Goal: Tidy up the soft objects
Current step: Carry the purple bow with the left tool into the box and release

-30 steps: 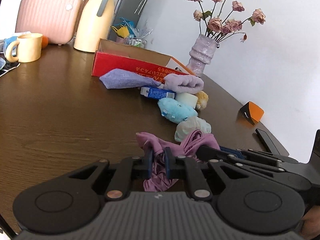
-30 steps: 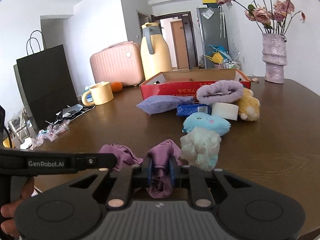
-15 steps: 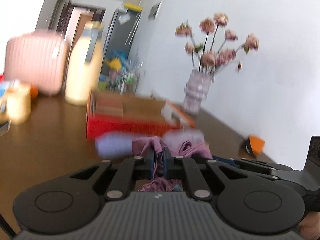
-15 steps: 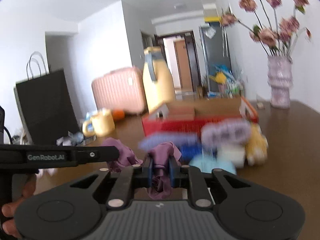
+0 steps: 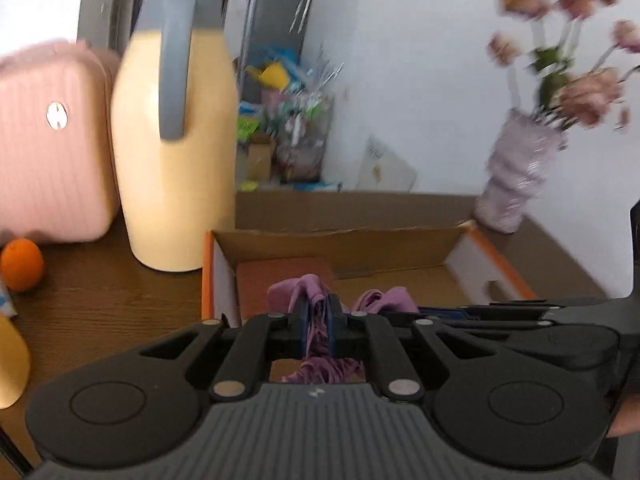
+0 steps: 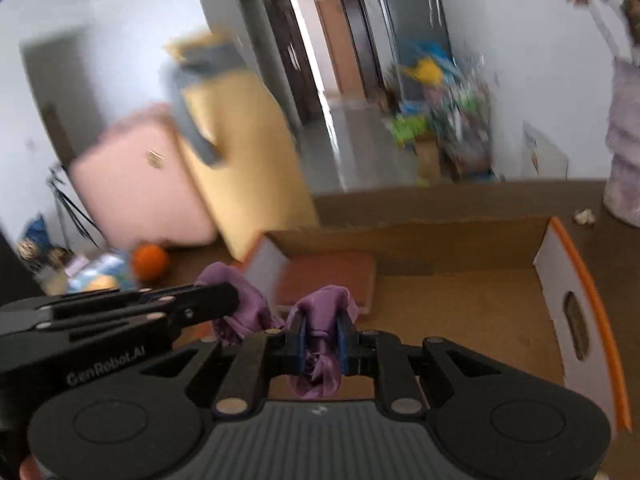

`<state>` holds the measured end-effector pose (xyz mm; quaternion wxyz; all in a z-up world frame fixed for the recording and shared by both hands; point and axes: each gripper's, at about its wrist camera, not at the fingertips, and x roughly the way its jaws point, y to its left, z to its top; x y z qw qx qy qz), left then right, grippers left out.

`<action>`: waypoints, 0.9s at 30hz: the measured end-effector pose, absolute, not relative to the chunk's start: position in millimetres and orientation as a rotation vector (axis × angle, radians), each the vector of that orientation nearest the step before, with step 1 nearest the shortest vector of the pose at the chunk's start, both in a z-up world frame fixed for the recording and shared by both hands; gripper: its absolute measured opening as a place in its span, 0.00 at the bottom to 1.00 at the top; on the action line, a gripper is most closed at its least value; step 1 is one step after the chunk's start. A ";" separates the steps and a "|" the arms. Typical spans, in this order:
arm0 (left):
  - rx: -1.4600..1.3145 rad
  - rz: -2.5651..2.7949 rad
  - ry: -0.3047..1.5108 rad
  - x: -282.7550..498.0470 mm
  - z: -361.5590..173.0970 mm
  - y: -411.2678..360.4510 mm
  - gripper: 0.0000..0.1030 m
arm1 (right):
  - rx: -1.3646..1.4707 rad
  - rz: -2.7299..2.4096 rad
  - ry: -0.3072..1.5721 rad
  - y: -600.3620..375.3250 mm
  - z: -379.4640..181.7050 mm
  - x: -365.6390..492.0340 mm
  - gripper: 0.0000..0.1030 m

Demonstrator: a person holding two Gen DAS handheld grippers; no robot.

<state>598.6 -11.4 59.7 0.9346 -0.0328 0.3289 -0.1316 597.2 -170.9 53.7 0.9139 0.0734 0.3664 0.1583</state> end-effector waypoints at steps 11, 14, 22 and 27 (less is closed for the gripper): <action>-0.055 -0.189 0.704 626.3 28.8 0.3 0.40 | 0.164 0.279 0.878 -175.8 17.3 646.0 0.33; -0.042 -0.192 0.671 609.2 54.1 -0.9 0.46 | 0.174 0.256 0.851 -193.3 33.9 640.3 0.35; 0.006 -0.190 0.548 511.1 144.7 15.0 0.58 | 0.100 0.170 0.700 -261.1 123.6 564.5 0.49; 0.021 -0.171 0.461 431.0 171.5 30.5 0.70 | -0.021 0.120 0.573 -294.8 167.0 482.5 0.60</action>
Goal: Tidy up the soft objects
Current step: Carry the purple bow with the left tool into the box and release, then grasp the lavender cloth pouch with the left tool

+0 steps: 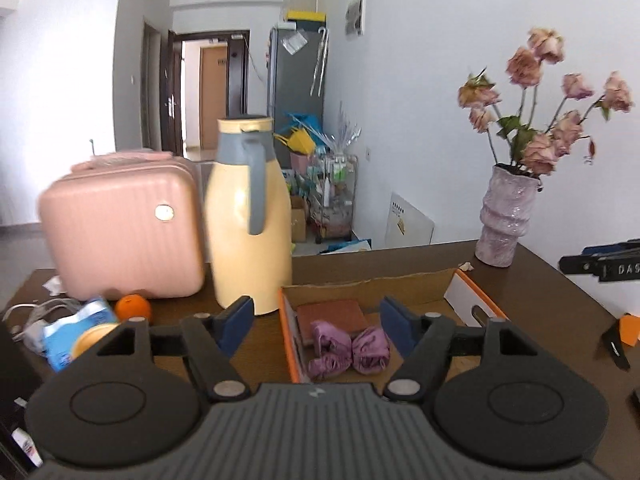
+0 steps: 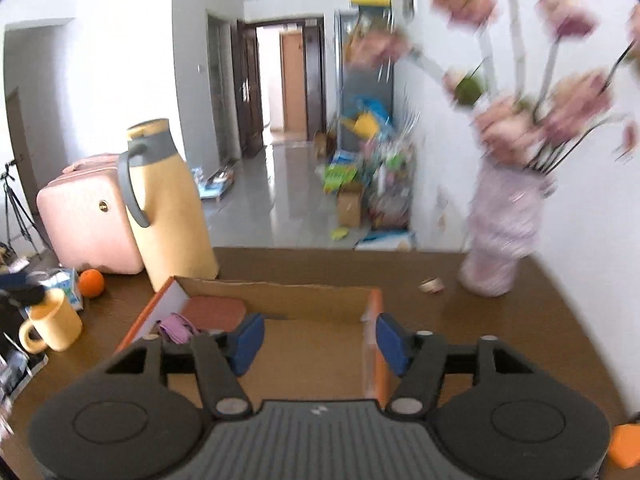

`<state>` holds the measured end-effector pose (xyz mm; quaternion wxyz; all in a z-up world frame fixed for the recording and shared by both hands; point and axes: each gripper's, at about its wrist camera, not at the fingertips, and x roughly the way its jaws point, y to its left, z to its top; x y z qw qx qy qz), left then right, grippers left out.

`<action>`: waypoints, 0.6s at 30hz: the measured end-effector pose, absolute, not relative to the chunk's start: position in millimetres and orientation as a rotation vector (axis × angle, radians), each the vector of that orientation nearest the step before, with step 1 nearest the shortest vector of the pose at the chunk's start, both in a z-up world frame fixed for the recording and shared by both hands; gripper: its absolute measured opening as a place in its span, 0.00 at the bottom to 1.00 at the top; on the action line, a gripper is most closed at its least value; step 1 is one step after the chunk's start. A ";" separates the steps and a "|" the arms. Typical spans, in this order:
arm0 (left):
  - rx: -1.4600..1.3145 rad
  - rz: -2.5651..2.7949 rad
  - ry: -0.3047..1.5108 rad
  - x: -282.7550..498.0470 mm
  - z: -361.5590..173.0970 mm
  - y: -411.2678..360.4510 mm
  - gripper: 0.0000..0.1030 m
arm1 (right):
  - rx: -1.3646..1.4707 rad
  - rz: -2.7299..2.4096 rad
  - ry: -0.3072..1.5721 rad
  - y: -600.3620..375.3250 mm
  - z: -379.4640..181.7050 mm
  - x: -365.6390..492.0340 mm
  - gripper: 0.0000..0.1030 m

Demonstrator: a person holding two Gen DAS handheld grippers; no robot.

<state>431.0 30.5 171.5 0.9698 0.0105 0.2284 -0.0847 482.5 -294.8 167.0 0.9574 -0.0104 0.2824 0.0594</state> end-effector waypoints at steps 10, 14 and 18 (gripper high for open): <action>0.022 -0.142 0.352 295.0 151.5 34.0 0.81 | 0.014 0.186 0.451 -312.5 170.0 363.1 0.61; 0.008 -0.154 0.312 229.0 111.5 33.6 0.85 | -0.002 0.217 0.354 -305.1 138.4 289.4 0.64; 0.002 -0.131 0.310 175.8 70.0 27.1 0.88 | -0.032 0.249 0.319 -291.9 90.9 216.6 0.65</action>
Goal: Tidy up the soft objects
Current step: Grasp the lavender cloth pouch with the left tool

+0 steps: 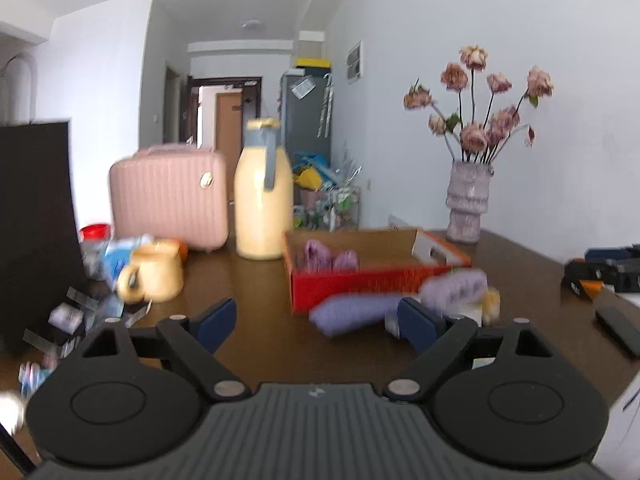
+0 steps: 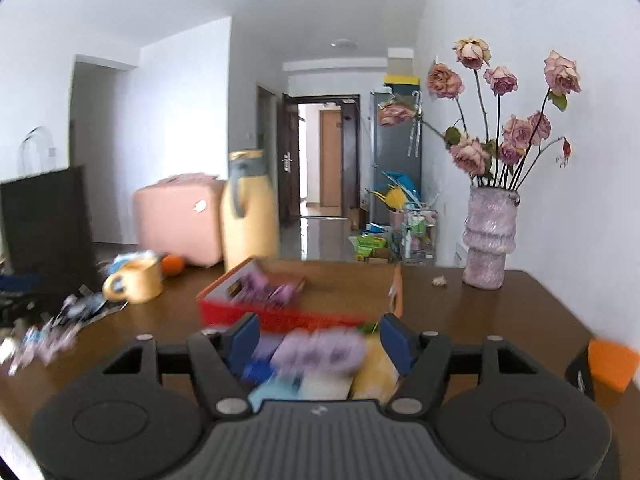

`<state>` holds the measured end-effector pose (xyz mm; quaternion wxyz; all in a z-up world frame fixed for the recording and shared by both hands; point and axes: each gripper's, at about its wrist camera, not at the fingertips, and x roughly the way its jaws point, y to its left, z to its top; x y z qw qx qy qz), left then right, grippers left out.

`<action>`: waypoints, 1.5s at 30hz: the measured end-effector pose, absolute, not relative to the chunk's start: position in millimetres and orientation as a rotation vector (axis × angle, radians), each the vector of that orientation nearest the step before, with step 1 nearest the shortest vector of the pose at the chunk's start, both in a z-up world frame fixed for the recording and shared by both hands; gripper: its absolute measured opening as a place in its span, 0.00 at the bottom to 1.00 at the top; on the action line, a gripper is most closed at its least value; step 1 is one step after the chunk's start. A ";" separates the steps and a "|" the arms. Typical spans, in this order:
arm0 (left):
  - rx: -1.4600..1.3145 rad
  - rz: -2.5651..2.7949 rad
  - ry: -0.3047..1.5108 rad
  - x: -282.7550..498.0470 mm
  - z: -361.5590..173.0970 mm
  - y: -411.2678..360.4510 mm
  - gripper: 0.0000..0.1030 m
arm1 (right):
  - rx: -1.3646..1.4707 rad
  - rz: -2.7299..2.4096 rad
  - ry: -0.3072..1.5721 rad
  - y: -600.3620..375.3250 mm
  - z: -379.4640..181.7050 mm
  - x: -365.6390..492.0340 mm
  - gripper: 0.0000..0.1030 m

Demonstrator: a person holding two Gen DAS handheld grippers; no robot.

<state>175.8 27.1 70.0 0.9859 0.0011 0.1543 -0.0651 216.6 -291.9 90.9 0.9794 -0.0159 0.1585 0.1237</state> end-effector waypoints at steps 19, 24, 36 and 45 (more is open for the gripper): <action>-0.213 -0.167 0.487 280.1 29.4 30.0 0.77 | 0.122 0.359 0.406 -249.9 48.8 238.4 0.53; -0.140 -0.216 0.526 354.9 11.3 18.4 0.72 | 0.194 0.367 0.480 -211.9 38.3 325.3 0.52; -0.219 -0.344 0.627 418.2 -22.9 27.4 0.11 | 0.081 0.171 0.633 -166.6 -14.8 425.7 0.43; -0.205 -0.351 0.568 389.5 -2.5 25.4 0.04 | -0.045 0.205 0.580 -152.8 -5.1 410.1 0.11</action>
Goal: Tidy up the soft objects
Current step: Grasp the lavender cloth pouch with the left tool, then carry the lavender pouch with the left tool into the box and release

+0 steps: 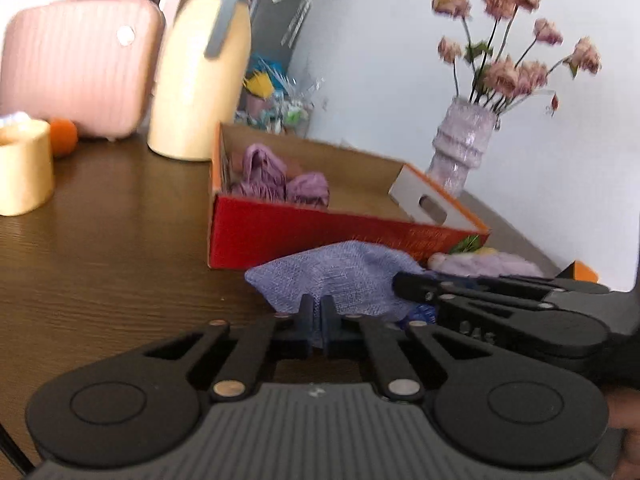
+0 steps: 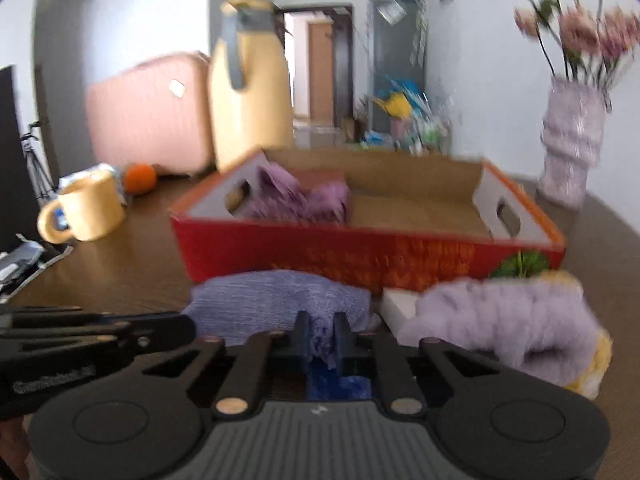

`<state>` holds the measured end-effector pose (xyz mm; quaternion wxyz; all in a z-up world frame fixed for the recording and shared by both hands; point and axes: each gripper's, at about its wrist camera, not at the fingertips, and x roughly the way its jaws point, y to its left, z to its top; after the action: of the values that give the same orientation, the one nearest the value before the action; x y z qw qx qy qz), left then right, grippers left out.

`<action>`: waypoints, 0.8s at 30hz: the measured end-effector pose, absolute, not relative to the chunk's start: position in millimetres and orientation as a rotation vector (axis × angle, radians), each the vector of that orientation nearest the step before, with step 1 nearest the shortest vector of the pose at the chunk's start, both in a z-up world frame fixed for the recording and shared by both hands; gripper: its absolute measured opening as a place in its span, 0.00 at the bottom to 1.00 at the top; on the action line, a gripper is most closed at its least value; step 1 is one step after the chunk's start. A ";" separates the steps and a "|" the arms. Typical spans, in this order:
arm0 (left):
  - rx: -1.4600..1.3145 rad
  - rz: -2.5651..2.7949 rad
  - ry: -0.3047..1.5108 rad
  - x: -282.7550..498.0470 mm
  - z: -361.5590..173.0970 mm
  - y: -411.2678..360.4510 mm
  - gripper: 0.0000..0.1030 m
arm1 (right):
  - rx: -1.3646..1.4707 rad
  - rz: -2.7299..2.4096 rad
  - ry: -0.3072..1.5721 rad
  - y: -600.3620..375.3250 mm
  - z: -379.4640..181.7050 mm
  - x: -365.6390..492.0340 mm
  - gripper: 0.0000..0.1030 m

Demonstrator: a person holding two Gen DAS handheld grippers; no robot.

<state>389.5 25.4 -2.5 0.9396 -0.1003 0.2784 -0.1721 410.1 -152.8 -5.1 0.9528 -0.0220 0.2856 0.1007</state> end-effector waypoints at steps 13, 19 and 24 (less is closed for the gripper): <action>-0.212 -0.322 0.603 208.1 -13.5 38.0 0.06 | -0.054 0.389 0.546 -166.7 -2.1 224.8 0.14; -0.254 -0.325 0.570 192.2 -5.6 45.3 0.42 | 0.034 0.387 0.562 -193.7 -15.4 190.9 0.35; -0.249 -0.294 0.602 209.8 -10.6 34.6 0.42 | 0.128 0.329 0.534 -210.9 -14.7 199.0 0.38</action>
<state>209.8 34.6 -10.6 0.9367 -0.1221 0.2949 -0.1441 199.0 -210.9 -14.7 0.9492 0.0629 0.2627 0.1617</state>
